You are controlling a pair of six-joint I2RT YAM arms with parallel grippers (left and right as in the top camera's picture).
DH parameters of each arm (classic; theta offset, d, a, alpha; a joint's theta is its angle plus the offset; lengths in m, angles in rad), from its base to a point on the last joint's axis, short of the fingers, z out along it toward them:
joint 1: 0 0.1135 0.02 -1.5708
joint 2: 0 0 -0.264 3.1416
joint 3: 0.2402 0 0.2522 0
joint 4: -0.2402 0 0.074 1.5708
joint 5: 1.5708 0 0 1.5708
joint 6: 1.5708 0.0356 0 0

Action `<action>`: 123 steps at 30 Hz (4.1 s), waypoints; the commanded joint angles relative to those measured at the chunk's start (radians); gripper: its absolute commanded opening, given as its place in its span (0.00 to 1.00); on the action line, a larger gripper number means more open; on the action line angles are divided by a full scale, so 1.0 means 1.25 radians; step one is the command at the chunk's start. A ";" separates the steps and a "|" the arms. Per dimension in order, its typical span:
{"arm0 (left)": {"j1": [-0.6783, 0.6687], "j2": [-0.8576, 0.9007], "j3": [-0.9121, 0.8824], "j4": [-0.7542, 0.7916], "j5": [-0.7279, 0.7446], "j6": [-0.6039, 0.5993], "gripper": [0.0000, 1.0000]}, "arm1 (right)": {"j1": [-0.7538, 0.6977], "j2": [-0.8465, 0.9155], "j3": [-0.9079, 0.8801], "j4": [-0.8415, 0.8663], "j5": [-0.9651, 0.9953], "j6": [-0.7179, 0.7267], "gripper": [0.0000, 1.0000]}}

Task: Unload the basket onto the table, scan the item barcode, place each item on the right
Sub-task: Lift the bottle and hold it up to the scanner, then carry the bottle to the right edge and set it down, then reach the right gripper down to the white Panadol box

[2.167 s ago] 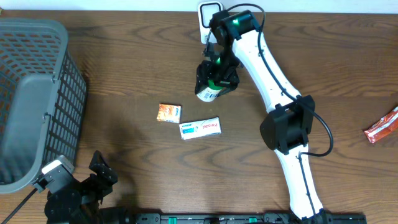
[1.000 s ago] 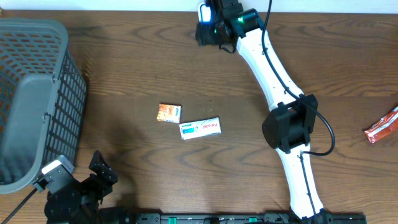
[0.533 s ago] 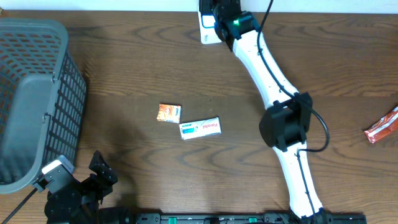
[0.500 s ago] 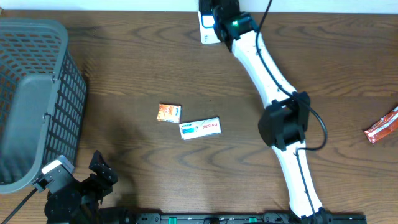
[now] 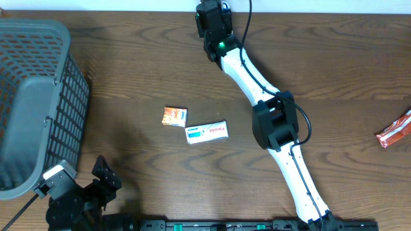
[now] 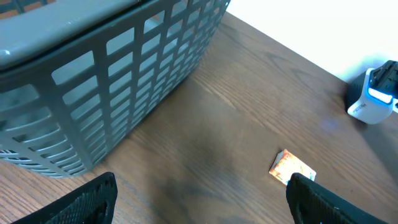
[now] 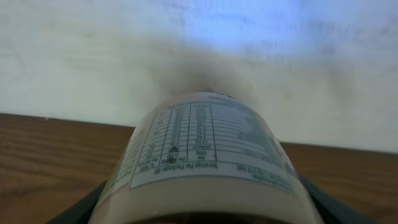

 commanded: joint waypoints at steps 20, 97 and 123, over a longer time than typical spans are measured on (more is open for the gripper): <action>0.003 -0.001 0.000 -0.002 -0.007 -0.007 0.87 | -0.140 -0.165 0.014 -0.314 0.468 -0.334 0.45; 0.003 -0.001 0.000 -0.002 -0.007 -0.007 0.87 | 0.008 -0.387 -0.221 -1.114 -0.699 -0.314 0.99; 0.003 -0.001 0.000 -0.002 -0.007 -0.007 0.87 | 0.227 -0.152 -0.221 -1.041 -0.546 0.031 0.01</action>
